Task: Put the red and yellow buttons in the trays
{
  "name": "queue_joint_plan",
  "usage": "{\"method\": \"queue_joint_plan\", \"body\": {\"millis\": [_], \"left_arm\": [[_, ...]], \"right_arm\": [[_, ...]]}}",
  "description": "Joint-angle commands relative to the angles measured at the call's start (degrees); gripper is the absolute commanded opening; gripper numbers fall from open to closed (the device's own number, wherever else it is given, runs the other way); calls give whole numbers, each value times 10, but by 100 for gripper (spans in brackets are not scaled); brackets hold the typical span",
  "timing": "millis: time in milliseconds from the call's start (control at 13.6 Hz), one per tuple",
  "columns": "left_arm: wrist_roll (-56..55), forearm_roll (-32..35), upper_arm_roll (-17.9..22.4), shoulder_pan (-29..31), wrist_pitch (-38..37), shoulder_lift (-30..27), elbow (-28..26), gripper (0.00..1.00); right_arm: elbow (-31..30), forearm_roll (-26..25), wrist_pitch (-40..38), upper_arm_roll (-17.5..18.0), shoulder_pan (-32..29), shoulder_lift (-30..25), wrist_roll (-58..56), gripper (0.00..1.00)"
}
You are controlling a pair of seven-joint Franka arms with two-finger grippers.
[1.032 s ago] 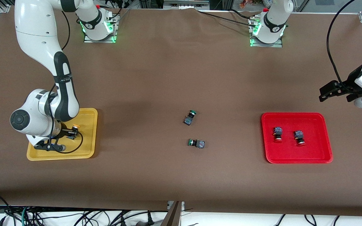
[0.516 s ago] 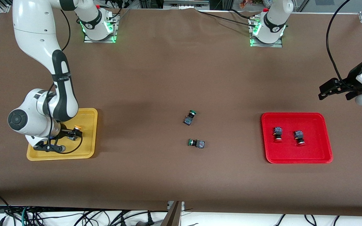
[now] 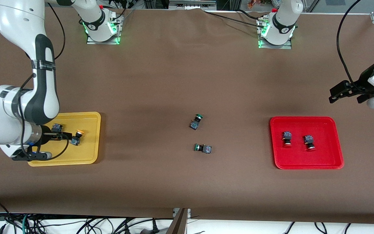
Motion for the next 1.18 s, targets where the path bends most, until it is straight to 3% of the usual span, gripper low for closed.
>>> {"method": "queue_joint_plan", "body": {"millis": [0,663,737,811,958,1032,1106], "left_arm": [[16,-16,8,-3,-9,-23,-12,100],[14,-15,2,-5,-47,-22,12,100],[14,-13,3,-5,-47,-20,12,100],[15,-12,3,-5,-48,-18,12,100],[13,-12,3,-5,-57,-17,11,100],[15,-12,3,-5,-70,-16,11,100],[15,-12,3,-5,-73,-14,10,100]], "right_arm": [[42,-22,-83,-2,-2,-36,-7,100],[62,-26,-234,11,3,-171,1,100],[57,-44,-236,32,-1,-186,1,100],[51,-94,-240,73,-12,-204,1,100],[40,-173,-245,189,-71,-227,-4,100],[39,-186,-246,239,-105,-238,-4,100],[38,-186,-242,251,-120,-248,-5,100]]}}
